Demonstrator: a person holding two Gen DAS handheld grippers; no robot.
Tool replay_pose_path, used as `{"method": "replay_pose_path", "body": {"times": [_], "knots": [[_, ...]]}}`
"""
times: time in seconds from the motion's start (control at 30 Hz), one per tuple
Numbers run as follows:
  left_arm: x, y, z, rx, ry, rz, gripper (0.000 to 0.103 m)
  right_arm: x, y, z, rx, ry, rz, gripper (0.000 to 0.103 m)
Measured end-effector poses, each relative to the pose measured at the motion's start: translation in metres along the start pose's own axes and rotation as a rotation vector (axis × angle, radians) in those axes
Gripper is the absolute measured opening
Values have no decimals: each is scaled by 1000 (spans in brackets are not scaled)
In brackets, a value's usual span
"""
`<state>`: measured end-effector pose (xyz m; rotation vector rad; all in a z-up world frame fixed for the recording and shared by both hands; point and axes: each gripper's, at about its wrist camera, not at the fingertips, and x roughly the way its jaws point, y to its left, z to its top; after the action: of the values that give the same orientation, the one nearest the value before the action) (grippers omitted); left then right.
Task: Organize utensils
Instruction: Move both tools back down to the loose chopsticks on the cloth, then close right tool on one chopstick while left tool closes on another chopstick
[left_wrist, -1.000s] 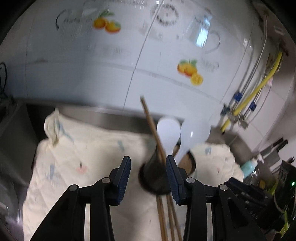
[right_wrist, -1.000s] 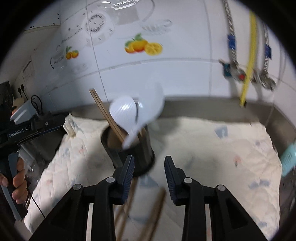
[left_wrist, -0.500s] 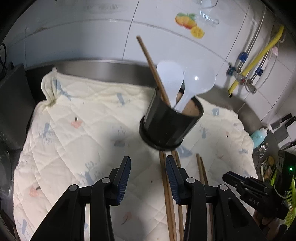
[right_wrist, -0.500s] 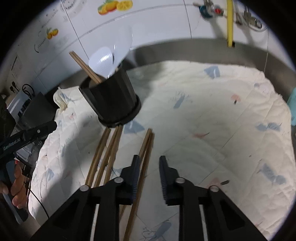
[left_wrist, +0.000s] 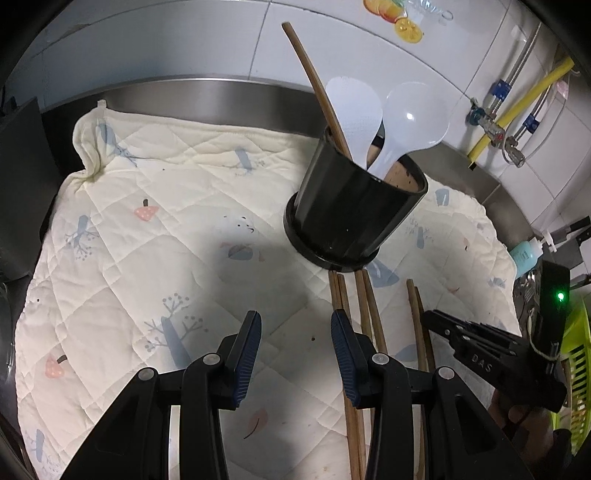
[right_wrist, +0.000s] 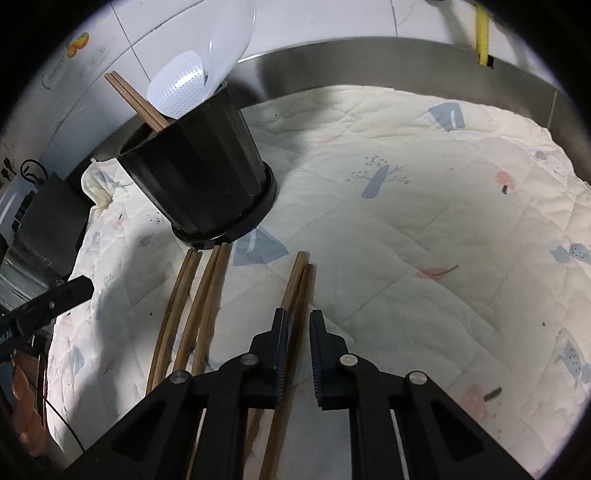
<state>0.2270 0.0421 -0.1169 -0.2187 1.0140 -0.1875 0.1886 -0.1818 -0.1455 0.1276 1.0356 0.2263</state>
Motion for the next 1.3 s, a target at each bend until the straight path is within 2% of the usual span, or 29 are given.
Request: {"method": "replay_pose_path", "body": {"times": [0.43, 0.63, 0.8, 0.93, 1.1, 1.3], "knots": [[27, -7, 2, 40, 61, -53, 42, 2, -2, 2, -26, 19, -71, 11], [51, -20, 6, 83, 96, -82, 31, 7, 4, 4, -43, 31, -84, 11], [75, -24, 13, 59, 149, -100, 30, 6, 2, 4, -27, 36, -70, 11], [88, -27, 16, 51, 161, -90, 30, 6, 2, 4, -20, 36, -65, 11], [94, -28, 18, 67, 158, -72, 23, 6, 0, 4, -20, 38, -60, 11], [96, -29, 22, 82, 158, -48, 22, 6, 0, 4, -17, 37, -57, 11]]}}
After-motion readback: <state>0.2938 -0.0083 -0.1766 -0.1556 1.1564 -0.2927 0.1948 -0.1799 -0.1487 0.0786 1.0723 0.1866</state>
